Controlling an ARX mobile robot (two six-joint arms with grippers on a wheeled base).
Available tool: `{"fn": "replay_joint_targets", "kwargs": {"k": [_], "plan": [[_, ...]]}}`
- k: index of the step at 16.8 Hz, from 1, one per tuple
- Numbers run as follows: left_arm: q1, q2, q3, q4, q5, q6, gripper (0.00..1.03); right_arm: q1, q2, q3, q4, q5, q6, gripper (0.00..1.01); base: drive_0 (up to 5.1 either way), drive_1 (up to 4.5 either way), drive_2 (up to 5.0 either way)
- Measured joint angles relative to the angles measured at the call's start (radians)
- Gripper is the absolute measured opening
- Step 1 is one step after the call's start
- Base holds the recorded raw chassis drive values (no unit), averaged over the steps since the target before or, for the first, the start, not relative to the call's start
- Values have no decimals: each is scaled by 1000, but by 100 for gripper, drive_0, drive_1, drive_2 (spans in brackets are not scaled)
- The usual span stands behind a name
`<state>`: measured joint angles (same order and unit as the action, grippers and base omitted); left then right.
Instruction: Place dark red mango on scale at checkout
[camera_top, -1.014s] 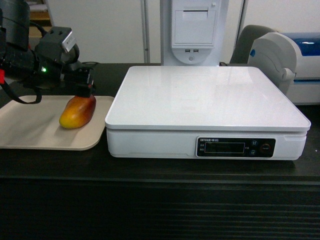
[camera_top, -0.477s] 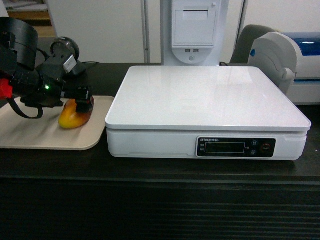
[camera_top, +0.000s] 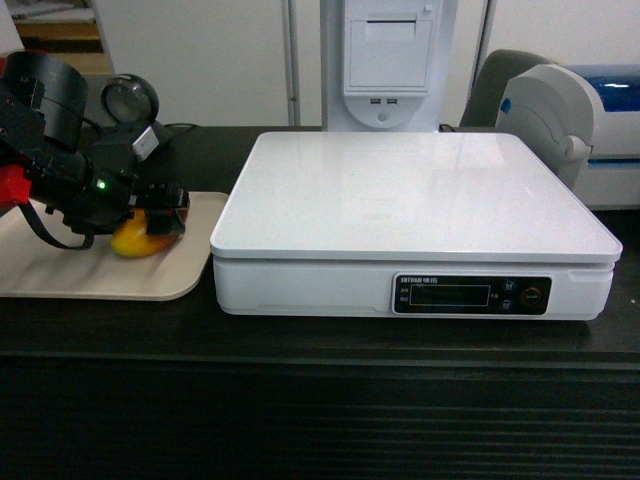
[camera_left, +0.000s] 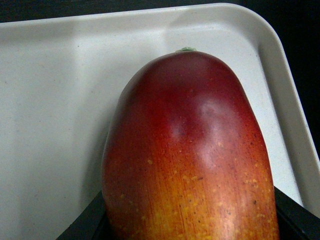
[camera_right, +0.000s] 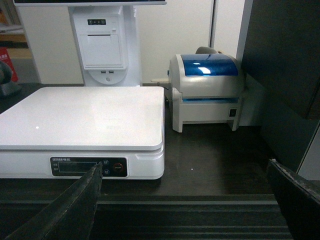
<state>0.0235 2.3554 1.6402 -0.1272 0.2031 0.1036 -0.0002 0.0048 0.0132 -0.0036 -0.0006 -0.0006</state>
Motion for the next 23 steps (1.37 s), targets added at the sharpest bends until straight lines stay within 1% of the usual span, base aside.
{"fn": "replay_joint_targets", "kwargs": {"k": [2,4,5,6,7,8,10,12,13,15,17,19,20,21,22,23], "plan": [[0,-14,-6,2,-5,0,60,0,0,0,0,0,0,98,0,0,0],[-7,-65,-17,22,-46,0,60,0,0,0,0,0,0,98,0,0,0],[-20,-116,-18,31,-50,-4,60,0,0,0,0,0,0,98,0,0,0],[-43,-167,-18,32,-50,-17,60,0,0,0,0,0,0,98,0,0,0],[-73,-210,-17,39,-50,-24,60,0,0,0,0,0,0,98,0,0,0],[-120,-249,-11,38,-45,-37,59,0,0,0,0,0,0,98,0,0,0],[-227,-271,19,37,-45,-71,59,0,0,0,0,0,0,98,0,0,0],[-338,-254,37,4,-50,-95,59,0,0,0,0,0,0,98,0,0,0],[-379,-226,65,-8,-66,-106,59,0,0,0,0,0,0,98,0,0,0],[-436,-166,134,-36,-84,-134,59,0,0,0,0,0,0,98,0,0,0],[-486,-101,212,-86,-103,-175,59,0,0,0,0,0,0,98,0,0,0],[-516,-42,284,-123,-120,-222,59,0,0,0,0,0,0,98,0,0,0],[-527,-13,327,-153,-129,-260,59,0,0,0,0,0,0,98,0,0,0],[-538,28,391,-201,-138,-320,59,0,0,0,0,0,0,98,0,0,0],[-542,64,452,-252,-169,-375,59,0,0,0,0,0,0,98,0,0,0],[-542,77,472,-271,-190,-391,59,0,0,0,0,0,0,98,0,0,0]]}}
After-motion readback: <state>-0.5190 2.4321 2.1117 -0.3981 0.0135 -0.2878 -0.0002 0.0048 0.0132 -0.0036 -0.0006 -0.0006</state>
